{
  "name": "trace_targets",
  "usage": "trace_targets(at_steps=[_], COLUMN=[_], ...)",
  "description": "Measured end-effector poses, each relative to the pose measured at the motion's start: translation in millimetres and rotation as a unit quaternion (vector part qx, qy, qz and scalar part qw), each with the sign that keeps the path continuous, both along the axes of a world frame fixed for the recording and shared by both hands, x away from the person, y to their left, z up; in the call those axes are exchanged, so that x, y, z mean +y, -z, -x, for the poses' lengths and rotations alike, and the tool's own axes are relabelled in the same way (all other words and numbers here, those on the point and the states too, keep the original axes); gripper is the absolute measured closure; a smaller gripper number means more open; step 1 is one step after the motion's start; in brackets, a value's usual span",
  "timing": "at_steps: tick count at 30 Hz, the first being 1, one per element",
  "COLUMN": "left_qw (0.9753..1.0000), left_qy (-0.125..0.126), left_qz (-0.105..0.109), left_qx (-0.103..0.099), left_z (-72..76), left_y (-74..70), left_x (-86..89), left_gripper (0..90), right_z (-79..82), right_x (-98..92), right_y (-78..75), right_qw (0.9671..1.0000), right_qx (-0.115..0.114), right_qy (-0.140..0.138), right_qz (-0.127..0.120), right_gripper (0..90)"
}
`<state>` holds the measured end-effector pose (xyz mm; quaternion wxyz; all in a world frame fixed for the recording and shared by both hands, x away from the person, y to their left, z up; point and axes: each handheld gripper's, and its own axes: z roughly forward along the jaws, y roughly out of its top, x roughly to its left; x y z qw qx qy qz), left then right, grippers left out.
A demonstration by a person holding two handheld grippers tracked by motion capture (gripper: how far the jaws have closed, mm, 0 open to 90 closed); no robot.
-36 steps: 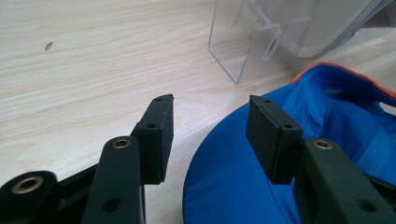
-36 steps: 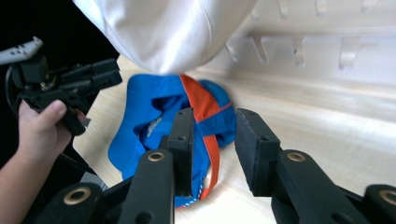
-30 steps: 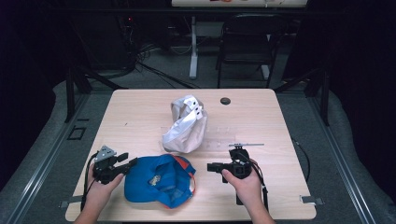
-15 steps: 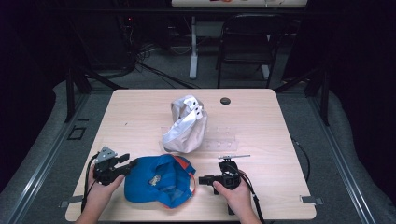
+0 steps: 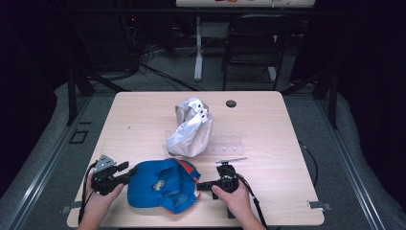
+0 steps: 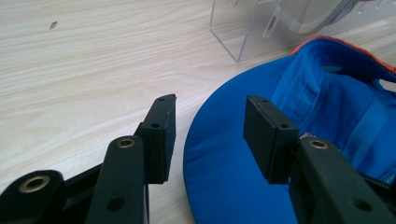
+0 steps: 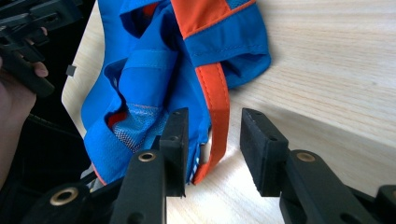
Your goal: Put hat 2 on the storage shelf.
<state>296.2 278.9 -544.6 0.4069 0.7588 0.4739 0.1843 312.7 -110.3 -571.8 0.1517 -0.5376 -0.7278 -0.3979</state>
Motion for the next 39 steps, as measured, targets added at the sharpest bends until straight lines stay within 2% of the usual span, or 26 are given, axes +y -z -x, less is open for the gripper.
trace_targets(at_steps=[2, 3, 5, 6, 9, 11, 12, 14, 15, 20, 25, 26, 35, 36, 39], left_qw=[1.0000, 1.0000, 0.9999, 0.9999, 0.9998, 0.9997, 0.9996, 0.9997, 0.9997, 0.9997, 0.9998, 0.9998, 0.9998, 0.9999, 0.9999], left_qy=[-0.006, -0.008, -0.010, -0.012, -0.021, -0.022, -0.025, -0.024, -0.025, -0.023, -0.020, -0.020, -0.015, -0.013, -0.007], left_qz=[0.004, 0.004, 0.005, 0.003, 0.006, 0.006, 0.009, 0.006, 0.007, 0.006, 0.001, 0.004, 0.007, 0.006, 0.006], left_qx=[-0.004, -0.004, -0.004, -0.001, -0.004, -0.003, -0.006, -0.002, -0.003, -0.005, -0.001, -0.003, -0.005, -0.004, -0.005], left_z=[3.0, 4.4, 5.5, 6.9, 10.1, 10.8, 11.5, 11.8, 11.9, 11.4, 10.9, 10.5, 6.6, 5.2, 3.2], left_y=[0.5, 0.5, 0.8, 0.4, 0.7, 0.4, 1.1, 0.5, 0.7, 0.9, 0.3, 0.6, 0.2, 0.1, 0.1], left_x=[2.6, 4.1, 5.6, 7.2, 12.0, 13.0, 14.0, 14.9, 15.1, 13.8, 13.6, 13.3, 10.8, 8.7, 6.3], left_gripper=[54.4, 54.4, 54.4, 54.4, 54.4, 54.4, 54.4, 54.4, 54.4, 54.4, 54.4, 54.4, 54.6, 54.6, 54.6], right_z=[-2.4, -3.7, -5.3, -7.7, -9.8, -10.0, -9.3, -8.9, -9.8, -9.1, -9.4, -9.3, -7.3, -5.9, -5.3], right_x=[2.8, 4.6, 6.0, 9.6, 13.9, 14.7, 16.3, 16.0, 13.1, 7.9, 6.0, 6.1, 2.7, 0.8, -4.2], right_y=[1.4, 3.8, 5.4, 7.9, 8.9, 8.0, 5.4, 3.4, -0.5, -7.0, -8.2, -7.5, -10.3, -11.7, -13.5], right_qw=[0.9998, 0.9999, 0.9998, 0.9997, 0.9986, 0.9985, 0.9979, 0.9974, 0.9964, 0.9966, 0.9980, 0.9978, 0.9972, 0.9969, 0.9964], right_qx=[0.006, 0.006, 0.007, 0.015, 0.036, 0.034, 0.032, 0.035, 0.043, 0.042, 0.036, 0.035, 0.043, 0.047, 0.049], right_qy=[-0.007, -0.008, -0.013, -0.020, -0.030, -0.031, -0.034, -0.038, -0.060, -0.052, -0.031, -0.026, -0.025, -0.014, -0.014], right_qz=[0.015, 0.007, 0.011, 0.010, -0.023, -0.029, -0.045, -0.051, -0.041, -0.049, -0.042, -0.049, -0.056, -0.062, -0.067], right_gripper=[62.0, 61.7, 61.7, 62.2, 63.6, 64.4, 65.7, 66.5, 67.3, 76.8, 77.6, 77.7, 77.9, 77.9, 77.9])
